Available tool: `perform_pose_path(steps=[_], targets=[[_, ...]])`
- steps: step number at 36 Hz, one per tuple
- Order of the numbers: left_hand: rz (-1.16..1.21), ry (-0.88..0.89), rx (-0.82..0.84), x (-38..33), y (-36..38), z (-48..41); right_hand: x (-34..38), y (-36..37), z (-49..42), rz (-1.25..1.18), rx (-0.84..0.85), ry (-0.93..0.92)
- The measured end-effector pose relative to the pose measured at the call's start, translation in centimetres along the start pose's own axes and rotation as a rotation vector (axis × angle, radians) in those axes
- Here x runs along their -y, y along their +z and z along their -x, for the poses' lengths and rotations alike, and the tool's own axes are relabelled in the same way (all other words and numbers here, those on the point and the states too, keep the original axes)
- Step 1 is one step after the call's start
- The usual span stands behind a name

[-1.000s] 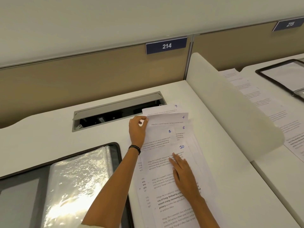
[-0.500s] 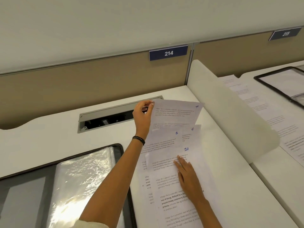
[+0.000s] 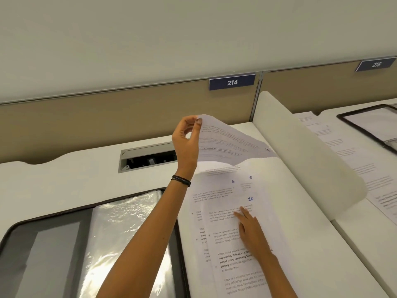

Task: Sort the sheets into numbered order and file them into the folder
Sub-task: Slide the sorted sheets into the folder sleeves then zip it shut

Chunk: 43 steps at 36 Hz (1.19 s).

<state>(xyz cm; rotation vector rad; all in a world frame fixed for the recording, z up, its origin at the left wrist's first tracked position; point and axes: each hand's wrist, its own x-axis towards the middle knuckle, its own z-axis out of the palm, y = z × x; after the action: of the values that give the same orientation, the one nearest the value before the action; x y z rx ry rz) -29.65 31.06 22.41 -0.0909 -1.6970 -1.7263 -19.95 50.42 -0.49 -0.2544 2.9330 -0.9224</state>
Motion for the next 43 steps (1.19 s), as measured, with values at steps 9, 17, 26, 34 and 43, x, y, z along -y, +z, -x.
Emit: perform_pose_path(steps=[9, 17, 26, 34, 43], targets=[[-0.001, 0.067, -0.022, -3.2, -4.1, 0.4, 5.8, -4.2, -0.3, -0.341, -0.157, 0.101], [0.022, 0.066, -0.009, -5.7, -8.1, 1.9, 10.7, -6.7, -0.3, -0.652, -0.275, 0.144], [0.033, -0.006, -0.040, -5.9, -12.7, 5.2, 14.6, -5.3, 1.4, -0.792, -0.297, 0.135], [0.002, -0.065, -0.055, -5.7, -17.7, 6.2, 18.3, -3.6, 2.4, -0.927, -0.312, 0.155], [-0.082, -0.116, -0.051, -5.1, -24.3, 6.3, 22.9, -1.5, 2.7, -1.126, -0.420, 0.225]])
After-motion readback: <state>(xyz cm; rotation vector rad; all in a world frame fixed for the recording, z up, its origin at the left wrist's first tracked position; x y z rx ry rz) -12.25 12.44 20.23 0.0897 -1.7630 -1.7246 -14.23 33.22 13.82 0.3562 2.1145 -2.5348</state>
